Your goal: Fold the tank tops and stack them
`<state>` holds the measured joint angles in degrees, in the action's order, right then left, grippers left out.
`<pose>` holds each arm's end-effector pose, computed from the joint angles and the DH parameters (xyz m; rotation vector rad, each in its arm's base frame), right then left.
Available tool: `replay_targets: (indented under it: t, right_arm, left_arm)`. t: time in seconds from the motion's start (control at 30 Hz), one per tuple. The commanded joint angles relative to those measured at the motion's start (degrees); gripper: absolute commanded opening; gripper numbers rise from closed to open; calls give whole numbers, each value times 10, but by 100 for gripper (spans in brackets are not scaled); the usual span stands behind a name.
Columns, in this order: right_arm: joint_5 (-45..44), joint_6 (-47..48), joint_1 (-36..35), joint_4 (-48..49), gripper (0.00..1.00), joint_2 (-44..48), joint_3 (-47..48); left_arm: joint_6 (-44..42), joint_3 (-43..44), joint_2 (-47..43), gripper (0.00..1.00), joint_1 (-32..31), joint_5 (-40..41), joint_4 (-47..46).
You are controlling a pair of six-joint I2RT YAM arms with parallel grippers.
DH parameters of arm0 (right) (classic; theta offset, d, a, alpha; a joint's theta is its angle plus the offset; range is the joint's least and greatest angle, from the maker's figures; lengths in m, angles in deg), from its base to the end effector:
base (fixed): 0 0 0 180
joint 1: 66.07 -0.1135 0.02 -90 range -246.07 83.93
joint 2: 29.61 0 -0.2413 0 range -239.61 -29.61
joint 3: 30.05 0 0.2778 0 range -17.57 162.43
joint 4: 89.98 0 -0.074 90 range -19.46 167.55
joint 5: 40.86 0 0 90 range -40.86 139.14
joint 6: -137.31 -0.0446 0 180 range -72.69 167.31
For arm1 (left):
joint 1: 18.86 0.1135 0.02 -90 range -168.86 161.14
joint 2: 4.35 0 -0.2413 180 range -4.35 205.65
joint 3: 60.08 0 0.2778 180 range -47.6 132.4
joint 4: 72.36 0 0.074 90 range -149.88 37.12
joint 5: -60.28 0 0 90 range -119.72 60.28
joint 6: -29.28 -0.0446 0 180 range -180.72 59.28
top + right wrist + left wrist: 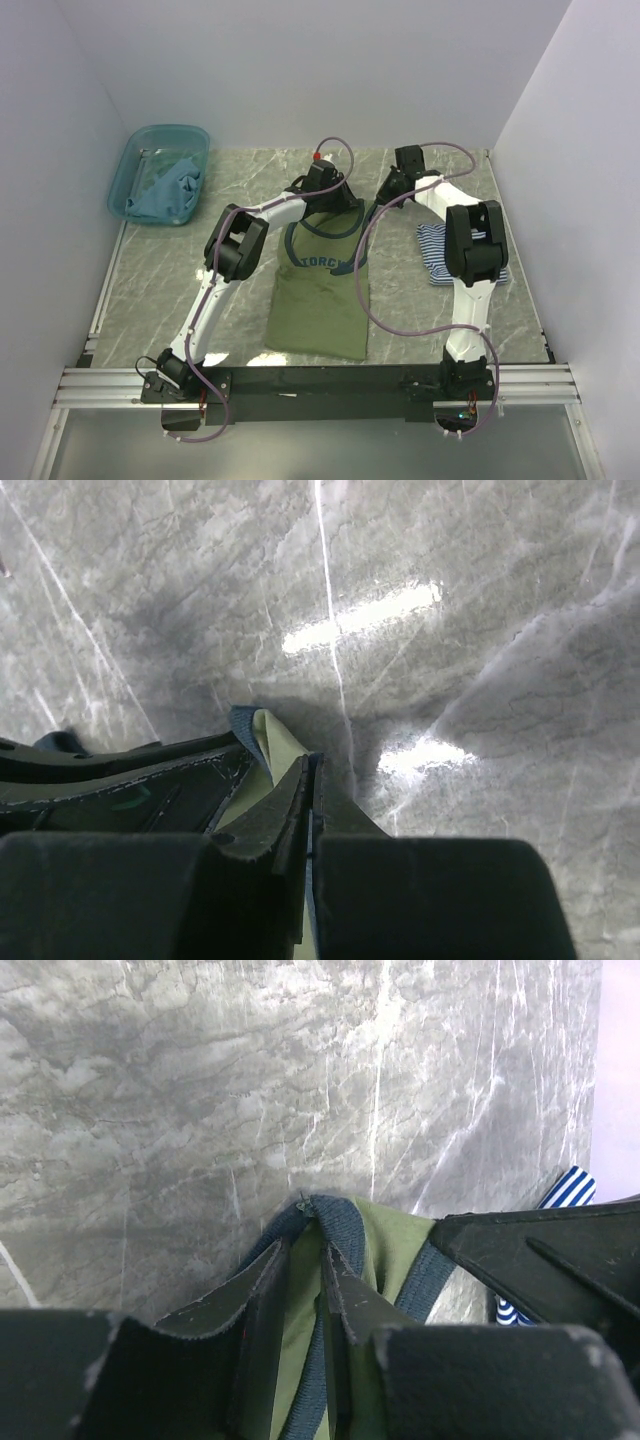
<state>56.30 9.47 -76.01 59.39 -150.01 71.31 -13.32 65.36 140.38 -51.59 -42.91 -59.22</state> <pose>0.4731 0.0885 0.1409 0.5466 2.4385 0.5145 0.4810 -0.3212 0.0981 -0.1494 2.3094 -1.0211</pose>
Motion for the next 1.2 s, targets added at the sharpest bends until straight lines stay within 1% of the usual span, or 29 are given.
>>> replay_targets:
  t: [0.0,0.1,0.2,0.37,0.43,0.47,0.63,0.83,0.93,1.0,1.13,1.17]
  right_arm:
    - [-60,11,-11,-20,0,31,32]
    - [-95,30,-30,-55,0,10,70]
    - [-115,30,-48,-79,0,-7,98]
    - [-113,6,-59,-72,0,-29,112]
    - [-109,2,-60,-84,0,-48,126]
    - [-111,2,-61,-88,0,-55,141]
    - [-116,-6,-67,-87,0,-73,148]
    - [-109,-25,-69,-70,0,-86,142]
    - [-110,-35,-70,-60,0,-88,138]
    - [-112,-36,-71,-54,0,-91,139]
    - [-104,-29,-69,-58,0,-113,168]
    - [-101,-28,-67,-57,0,-120,178]
  left_arm:
    - [-25,3,1,26,-1,32,29]
    - [-27,5,0,26,-2,33,30]
    - [-26,6,-6,26,-3,29,24]
    - [-26,3,-18,26,-2,26,26]
    - [-21,-2,-29,27,-1,27,27]
    - [-19,-4,-34,29,0,27,25]
    - [10,-37,-80,36,9,40,12]
    - [32,-61,-131,36,23,83,38]
    - [33,-94,-165,37,31,79,26]
    - [29,-100,-184,37,32,78,27]
    - [30,-126,-224,37,34,81,44]
    - [36,-147,-243,37,35,91,51]
